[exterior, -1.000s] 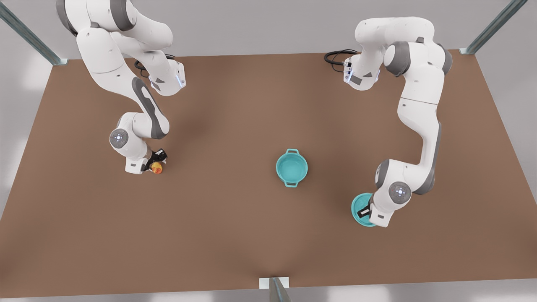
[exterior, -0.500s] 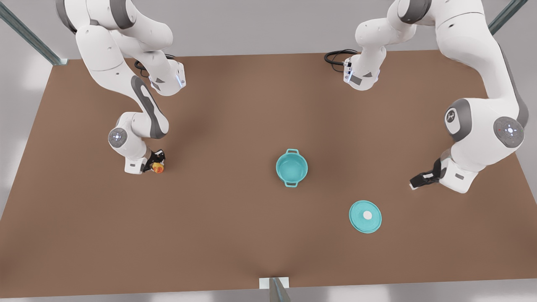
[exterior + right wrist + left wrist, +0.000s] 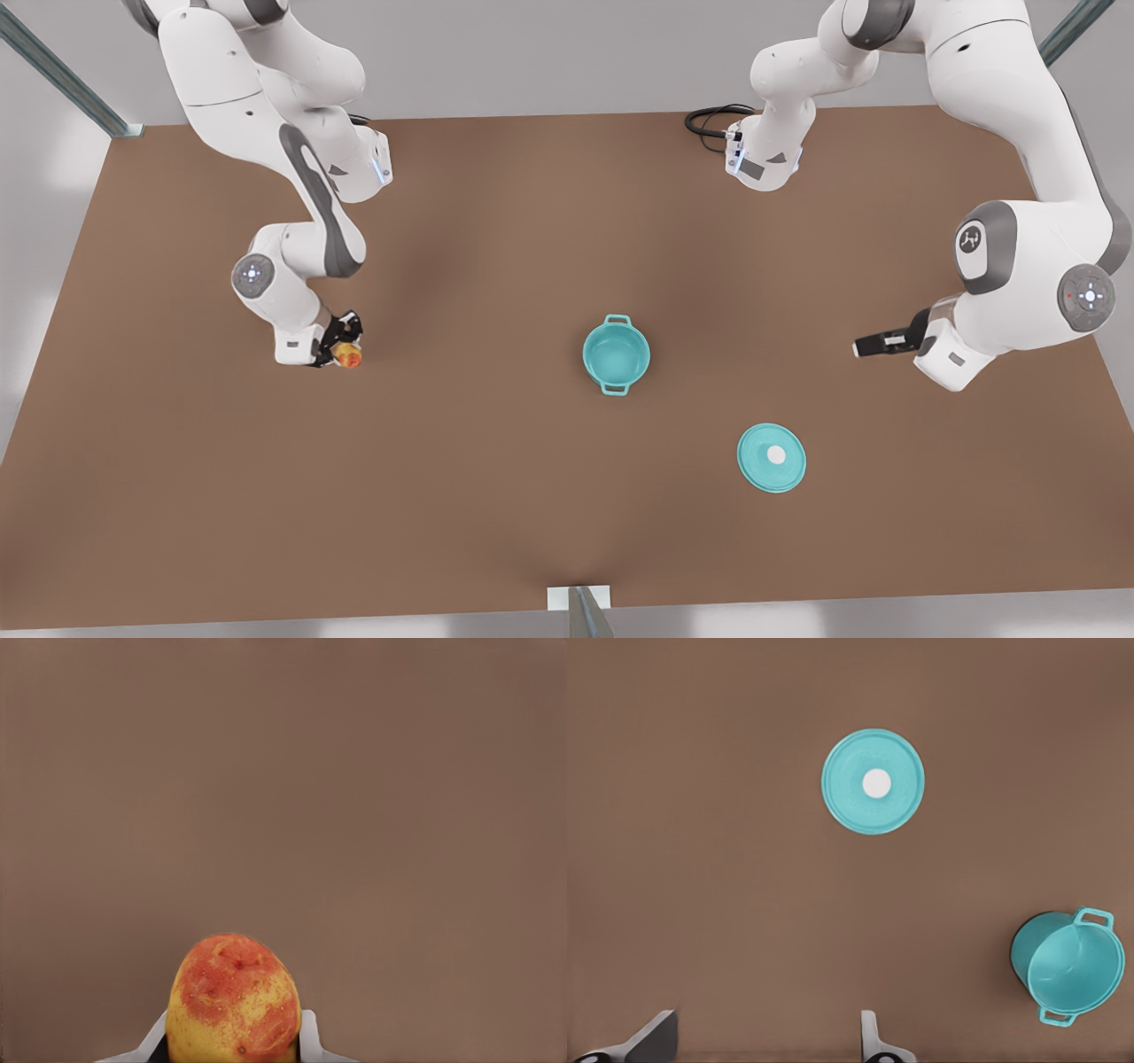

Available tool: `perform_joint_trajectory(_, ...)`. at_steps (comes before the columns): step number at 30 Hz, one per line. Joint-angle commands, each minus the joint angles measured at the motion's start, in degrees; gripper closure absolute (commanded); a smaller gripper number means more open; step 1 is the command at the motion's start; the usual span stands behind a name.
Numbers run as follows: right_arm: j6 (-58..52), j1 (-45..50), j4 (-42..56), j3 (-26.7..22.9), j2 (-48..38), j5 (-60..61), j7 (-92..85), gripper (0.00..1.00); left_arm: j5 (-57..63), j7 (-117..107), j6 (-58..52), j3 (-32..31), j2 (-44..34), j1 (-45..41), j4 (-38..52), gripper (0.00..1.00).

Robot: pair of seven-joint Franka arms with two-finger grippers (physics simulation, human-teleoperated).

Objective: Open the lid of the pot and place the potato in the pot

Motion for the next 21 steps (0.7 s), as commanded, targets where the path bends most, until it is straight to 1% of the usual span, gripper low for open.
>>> perform_joint_trajectory(1,-3.26,0.03,0.59,1.00,-0.38,-0.30,0.01,0.52,0.18,4.25,-1.55,-0.02,-0.05,0.00,-0.05,0.00)
perform_joint_trajectory(6,-3.61,0.03,2.53,6.18,-0.38,3.91,0.19,0.52,0.27,4.25,-1.46,-0.02,-0.05,0.00,-0.05,0.00)
perform_joint_trajectory(10,-3.61,0.03,3.49,8.56,-0.20,3.91,0.10,0.52,0.36,4.25,-1.55,-0.02,-0.05,0.00,-0.14,0.00)
perform_joint_trajectory(16,-3.61,0.03,6.57,14.18,0.06,4.00,0.28,0.53,0.36,4.34,-1.46,-0.02,-0.05,0.00,-0.22,0.00)
perform_joint_trajectory(19,-3.61,0.73,7.89,17.61,0.15,8.66,0.28,0.53,0.36,4.25,-1.46,0.07,0.04,0.00,-0.31,0.00)
perform_joint_trajectory(21,-3.61,3.72,9.29,17.70,0.41,10.95,0.71,0.53,0.36,4.34,-1.46,0.07,0.04,0.00,-0.31,0.00)
